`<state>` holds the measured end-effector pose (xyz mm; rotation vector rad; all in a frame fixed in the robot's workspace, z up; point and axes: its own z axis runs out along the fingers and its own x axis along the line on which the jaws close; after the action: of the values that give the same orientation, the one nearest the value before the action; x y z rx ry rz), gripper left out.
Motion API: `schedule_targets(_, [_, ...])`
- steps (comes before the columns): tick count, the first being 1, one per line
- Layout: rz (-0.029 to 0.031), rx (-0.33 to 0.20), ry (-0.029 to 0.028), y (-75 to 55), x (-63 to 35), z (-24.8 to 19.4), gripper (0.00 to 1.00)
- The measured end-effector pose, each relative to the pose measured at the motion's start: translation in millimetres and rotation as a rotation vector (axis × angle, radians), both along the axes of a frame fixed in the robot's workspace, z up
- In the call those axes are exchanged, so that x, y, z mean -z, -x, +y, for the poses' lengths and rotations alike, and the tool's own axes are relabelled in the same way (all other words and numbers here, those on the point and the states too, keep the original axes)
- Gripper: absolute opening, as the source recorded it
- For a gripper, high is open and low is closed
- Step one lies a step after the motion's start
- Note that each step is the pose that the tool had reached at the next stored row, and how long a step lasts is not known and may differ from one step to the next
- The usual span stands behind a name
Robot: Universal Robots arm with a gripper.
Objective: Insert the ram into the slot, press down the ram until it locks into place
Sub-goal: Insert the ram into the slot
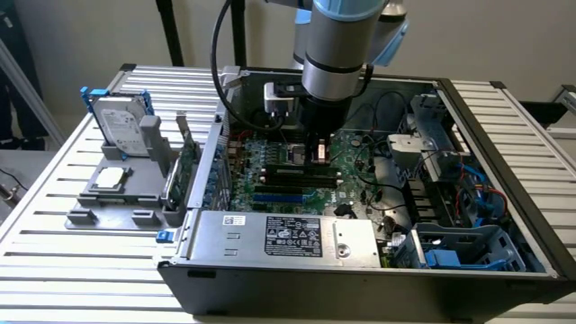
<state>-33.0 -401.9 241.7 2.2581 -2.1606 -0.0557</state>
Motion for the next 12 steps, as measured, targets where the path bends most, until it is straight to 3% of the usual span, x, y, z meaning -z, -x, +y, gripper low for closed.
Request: schedule_targets(12, [0.0000,0.000,-0.0001,-1.8,5.7,0.0,0.13])
